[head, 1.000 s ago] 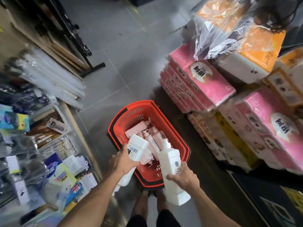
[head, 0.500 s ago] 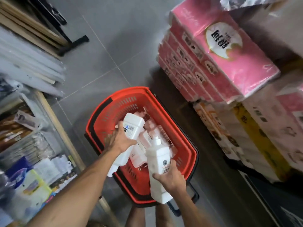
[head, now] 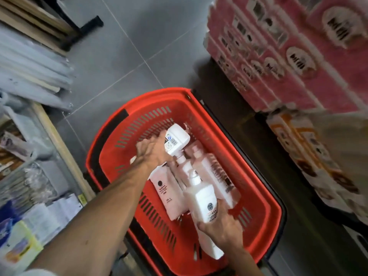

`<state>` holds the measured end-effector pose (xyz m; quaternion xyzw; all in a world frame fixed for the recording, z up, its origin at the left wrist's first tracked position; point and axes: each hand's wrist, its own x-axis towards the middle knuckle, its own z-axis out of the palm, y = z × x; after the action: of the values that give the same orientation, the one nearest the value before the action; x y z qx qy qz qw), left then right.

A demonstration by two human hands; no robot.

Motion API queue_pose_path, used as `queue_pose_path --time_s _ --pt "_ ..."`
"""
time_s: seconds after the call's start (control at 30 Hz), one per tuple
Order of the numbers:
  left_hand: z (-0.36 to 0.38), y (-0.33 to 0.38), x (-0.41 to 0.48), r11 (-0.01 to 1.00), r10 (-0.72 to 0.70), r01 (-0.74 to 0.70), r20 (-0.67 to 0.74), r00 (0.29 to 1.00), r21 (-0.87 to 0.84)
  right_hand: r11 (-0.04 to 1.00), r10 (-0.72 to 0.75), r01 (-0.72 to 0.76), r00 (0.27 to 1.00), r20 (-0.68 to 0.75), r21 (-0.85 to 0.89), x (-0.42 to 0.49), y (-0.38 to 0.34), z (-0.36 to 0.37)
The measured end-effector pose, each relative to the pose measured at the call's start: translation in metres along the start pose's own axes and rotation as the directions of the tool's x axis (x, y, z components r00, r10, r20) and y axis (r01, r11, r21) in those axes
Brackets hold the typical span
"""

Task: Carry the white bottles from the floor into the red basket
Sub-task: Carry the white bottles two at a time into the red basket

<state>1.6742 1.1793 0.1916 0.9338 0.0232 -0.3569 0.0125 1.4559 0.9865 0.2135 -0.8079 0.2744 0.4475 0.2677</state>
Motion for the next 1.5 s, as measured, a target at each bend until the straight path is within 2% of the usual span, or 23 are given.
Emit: queue_pose_path --time_s 0.2,0.5,0.67,0.83,0.93,1.07,1.23,1.5 --pt "0.017 -0.004 0.034 0.999 0.017 -0.017 -0.01 1.0 0.048 0.996 -0.052 0.054 0.998 0.037 -0.071 0.024 0.003 0.017" --pt "0.037 -0.003 0.062 0.971 0.117 -0.095 -0.092 0.989 0.218 0.989 -0.078 0.09 0.991 0.108 -0.116 0.058 0.008 0.029" --pt "0.051 -0.005 0.065 0.975 0.137 -0.119 -0.084 0.987 0.186 0.972 -0.133 0.163 0.975 0.179 -0.166 0.07 0.002 0.039" --pt "0.055 -0.018 0.049 0.975 0.191 -0.17 -0.148 0.97 0.146 0.98 -0.14 0.139 0.99 0.004 -0.141 0.061 -0.005 0.05" --pt "0.044 -0.022 0.039 0.965 0.213 -0.187 -0.131 0.968 0.184 0.979 -0.169 0.167 0.985 -0.012 -0.115 0.049 -0.006 0.041" --pt "0.027 -0.026 0.015 0.967 0.197 -0.173 -0.115 0.974 0.188 0.957 -0.232 0.228 0.973 -0.001 -0.176 0.032 -0.005 0.029" --pt "-0.009 -0.028 -0.043 0.976 0.199 -0.179 -0.176 0.964 0.122 0.908 -0.264 0.265 0.963 0.05 -0.325 -0.004 -0.019 -0.001" --pt "-0.085 -0.017 -0.174 0.985 0.168 -0.157 -0.214 0.962 0.067 0.863 -0.382 0.332 0.922 -0.063 -0.382 -0.098 -0.063 -0.1"
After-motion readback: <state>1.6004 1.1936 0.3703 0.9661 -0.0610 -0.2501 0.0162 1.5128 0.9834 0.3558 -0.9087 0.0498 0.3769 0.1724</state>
